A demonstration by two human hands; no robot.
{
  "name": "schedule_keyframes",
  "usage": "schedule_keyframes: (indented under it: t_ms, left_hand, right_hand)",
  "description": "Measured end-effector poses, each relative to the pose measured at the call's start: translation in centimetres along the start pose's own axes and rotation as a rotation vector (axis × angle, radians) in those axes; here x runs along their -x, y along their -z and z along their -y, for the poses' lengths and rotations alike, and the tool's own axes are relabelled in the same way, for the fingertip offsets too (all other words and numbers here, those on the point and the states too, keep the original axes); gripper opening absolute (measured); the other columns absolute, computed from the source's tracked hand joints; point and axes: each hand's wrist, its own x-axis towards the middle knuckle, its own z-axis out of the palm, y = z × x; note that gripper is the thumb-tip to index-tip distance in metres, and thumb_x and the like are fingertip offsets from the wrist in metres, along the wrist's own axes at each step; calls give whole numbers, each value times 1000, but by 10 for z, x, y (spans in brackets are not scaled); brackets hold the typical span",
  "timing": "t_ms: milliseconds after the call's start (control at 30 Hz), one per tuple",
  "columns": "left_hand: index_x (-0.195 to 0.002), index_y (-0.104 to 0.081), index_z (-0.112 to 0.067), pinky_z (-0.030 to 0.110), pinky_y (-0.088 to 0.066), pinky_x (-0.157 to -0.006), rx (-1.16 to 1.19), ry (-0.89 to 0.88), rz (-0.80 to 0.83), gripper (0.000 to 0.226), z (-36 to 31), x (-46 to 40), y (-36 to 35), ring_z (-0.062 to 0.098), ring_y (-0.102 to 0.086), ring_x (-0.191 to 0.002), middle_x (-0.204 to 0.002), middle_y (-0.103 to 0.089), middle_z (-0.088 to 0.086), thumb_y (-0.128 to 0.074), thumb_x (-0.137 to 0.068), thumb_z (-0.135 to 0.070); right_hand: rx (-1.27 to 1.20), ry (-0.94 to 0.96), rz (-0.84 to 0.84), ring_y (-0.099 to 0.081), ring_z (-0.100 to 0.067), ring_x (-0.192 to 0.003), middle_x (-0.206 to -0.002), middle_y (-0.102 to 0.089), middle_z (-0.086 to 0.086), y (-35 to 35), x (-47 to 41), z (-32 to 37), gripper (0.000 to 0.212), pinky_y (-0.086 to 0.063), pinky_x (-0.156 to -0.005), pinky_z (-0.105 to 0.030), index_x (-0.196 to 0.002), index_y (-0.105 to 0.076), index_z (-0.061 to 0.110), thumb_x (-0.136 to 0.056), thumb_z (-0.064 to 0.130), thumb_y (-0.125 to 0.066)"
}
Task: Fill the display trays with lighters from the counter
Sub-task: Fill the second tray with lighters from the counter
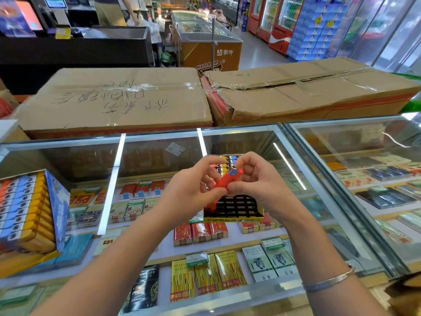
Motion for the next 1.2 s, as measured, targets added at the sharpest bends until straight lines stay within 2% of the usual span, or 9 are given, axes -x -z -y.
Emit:
schedule_keyframes:
  t_ms: [133, 300, 367, 467, 567, 700, 933, 1100, 1200]
  left_hand:
    - [-113, -37, -65, 22, -55, -68, 101, 46, -15, 61, 1, 5, 6, 2, -62, -78, -95, -56, -25, -70, -81, -24]
    - [-101, -43, -60, 27, -56, -71, 82, 76, -45, 51, 10, 13, 7, 2, -63, -75, -101, -55, -16, -70, -80, -21]
    - [-98, -43, -55, 23, -54, -70, 30, 46, -51, 47, 14, 16, 7, -1, -59, -81, -95, -58, -17, -69, -81, -20]
    - [-93, -44, -50, 24, -54, -69, -85, 9, -44, 38, 19, 22, 3, 0, -58, -84, -90, -58, -21, -68, -83, -21]
    - [-99, -57, -31, 33, -56, -65, -202, -88, -68, 23, 22, 27, -4, 6, -62, -78, -93, -56, -23, -69, -83, -18]
    - [-98, -64, -12, 32, -55, -50, -347, -260, -124, 19, 20, 27, -7, 11, -63, -68, -90, -66, -6, -66, -81, -20]
    - [-87, -67, -9, 28, -54, -46, -459, -345, -126, 21, 24, 25, -16, 16, -64, -73, -91, -67, 3, -80, -70, -11]
    - [-87, -69, -11, 24, -50, -44, -507, -376, -146, 24, 25, 22, -18, 15, -61, -71, -93, -66, 5, -82, -67, -15]
    - [-89, -69, -12, 26, -53, -51, -375, -294, -189, 19, 29, 25, -23, 11, -59, -77, -93, -63, 1, -78, -73, -14]
  right_hand:
    - [100, 67, -184, -64, -14, -85, -85, -67, 3, 6, -2, -6, 23, -54, -77, -31, -89, -58, 20, -79, 2, -68]
    - [250, -44, -484, -52, -13, -105, -107, -53, 9, 15, -8, -35, 31, -51, -80, -35, -101, -55, 31, -83, 6, -58]
    - [279, -98, -489, -48, -5, -108, -115, -51, 9, 17, -10, -47, 43, -48, -89, -36, -117, -51, 29, -83, 4, -56]
    - [287, -174, -461, -46, -16, -120, -132, -47, 2, 17, -10, -63, 59, -47, -94, -39, -135, -40, 27, -84, 3, -54]
    - [325, -164, -455, -42, -14, -122, -137, -43, 1, 16, -9, -72, 62, -41, -86, -21, -138, -35, 28, -85, 1, -53]
    - [356, -149, -445, -39, -14, -124, -139, -40, 0, 14, -9, -77, 65, -39, -93, -28, -140, -32, 27, -85, -1, -52]
    - [364, -133, -438, -36, -9, -120, -139, -37, 3, 16, -7, -81, 66, -34, -75, -9, -139, -32, 31, -85, -1, -51]
    - [363, -131, -439, -35, -8, -119, -139, -36, 4, 16, -7, -82, 65, -35, -78, -12, -139, -31, 32, -86, -2, -48]
    - [354, -131, -439, -36, -10, -120, -139, -37, 3, 17, -7, -82, 64, -36, -80, -15, -138, -32, 32, -87, -3, -46]
